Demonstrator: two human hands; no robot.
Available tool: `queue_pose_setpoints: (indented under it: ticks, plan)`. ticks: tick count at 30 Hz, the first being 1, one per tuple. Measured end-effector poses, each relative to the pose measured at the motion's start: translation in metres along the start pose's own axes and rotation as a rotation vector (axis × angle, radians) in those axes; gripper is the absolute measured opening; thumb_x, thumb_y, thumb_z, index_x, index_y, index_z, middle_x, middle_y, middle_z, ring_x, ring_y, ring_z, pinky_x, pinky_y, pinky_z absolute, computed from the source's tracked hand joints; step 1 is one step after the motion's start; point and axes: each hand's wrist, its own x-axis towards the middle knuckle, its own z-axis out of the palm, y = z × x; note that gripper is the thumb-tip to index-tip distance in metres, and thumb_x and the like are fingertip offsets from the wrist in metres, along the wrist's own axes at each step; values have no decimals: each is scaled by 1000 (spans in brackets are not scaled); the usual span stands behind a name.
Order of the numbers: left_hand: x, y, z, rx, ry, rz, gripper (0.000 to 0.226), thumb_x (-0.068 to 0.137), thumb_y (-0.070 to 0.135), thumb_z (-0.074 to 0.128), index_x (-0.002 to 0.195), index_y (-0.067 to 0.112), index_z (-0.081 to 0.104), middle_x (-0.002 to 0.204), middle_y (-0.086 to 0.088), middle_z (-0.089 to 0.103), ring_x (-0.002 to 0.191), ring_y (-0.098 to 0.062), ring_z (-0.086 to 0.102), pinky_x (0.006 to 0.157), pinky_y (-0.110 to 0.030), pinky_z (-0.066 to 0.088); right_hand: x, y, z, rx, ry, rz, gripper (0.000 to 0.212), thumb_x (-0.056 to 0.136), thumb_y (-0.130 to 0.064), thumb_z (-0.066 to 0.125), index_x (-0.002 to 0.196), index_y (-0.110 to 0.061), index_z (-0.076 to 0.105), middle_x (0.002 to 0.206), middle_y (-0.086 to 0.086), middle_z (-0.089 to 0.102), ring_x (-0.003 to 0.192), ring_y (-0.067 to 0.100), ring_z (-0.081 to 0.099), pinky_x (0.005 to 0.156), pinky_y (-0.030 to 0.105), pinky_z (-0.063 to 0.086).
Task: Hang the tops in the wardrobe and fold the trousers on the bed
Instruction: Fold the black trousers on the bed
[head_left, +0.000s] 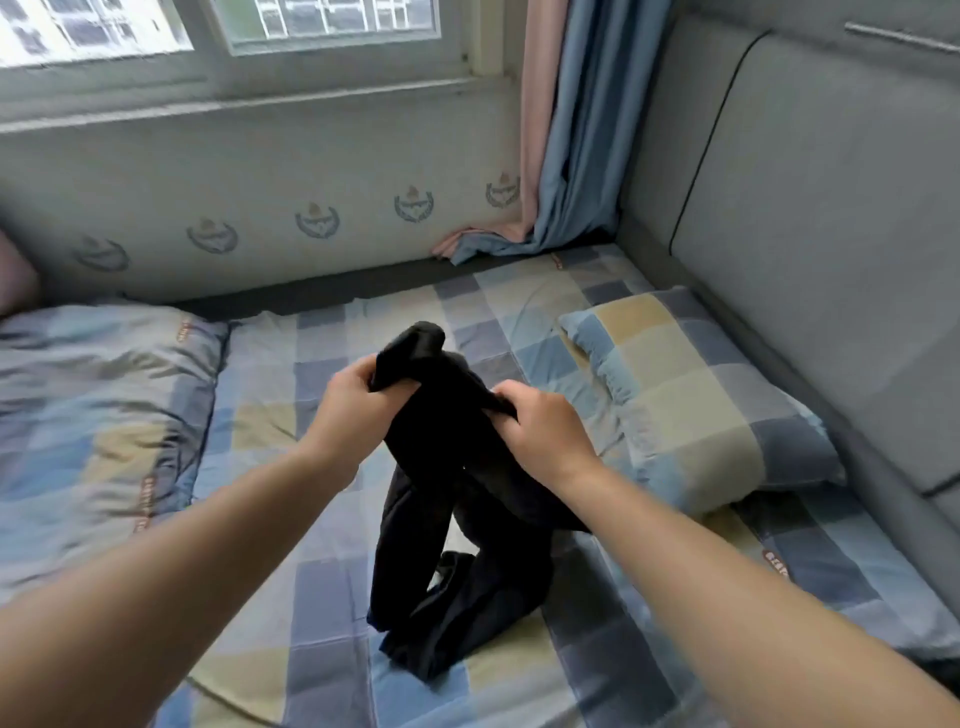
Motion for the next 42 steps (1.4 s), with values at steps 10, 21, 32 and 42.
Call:
queue_pose_setpoints:
  ticks: [10,21,32,42]
  plan:
    - [-95,99,-122,-183,-112,49,35,87,11,68,120,16,58,113,-9,69,105,-22,66,92,-37,52,11,-224,-62,747,255,284,10,93,-14,49,83,-15,52,96,11,60,89,27,62,70,43,59]
    - [-178,87,-200,730,382,640,104,80,16,75,145,54,4,160,5,1,131,1,29,94,-25,41,-23,-386,-88,1389,110,269,32,97,-5,34,126,-2,48,130,18,49,111,36,53,52,32,55]
    - [-190,112,-234,966,501,151,30,90,45,56,86,18,67,84,-4,69,86,-28,65,59,-32,39,-32,-421,-152,1588,106,197,36,97,-5,41,132,-4,44,130,19,45,103,33,51,57,36,58]
    - [-201,193,-195,-102,175,199,31,92,6,59,117,24,58,70,-4,69,57,-10,58,52,-20,47,-33,-374,-134,1158,-183,103,29,96,-3,41,124,-3,49,116,15,56,90,22,58,60,30,53]
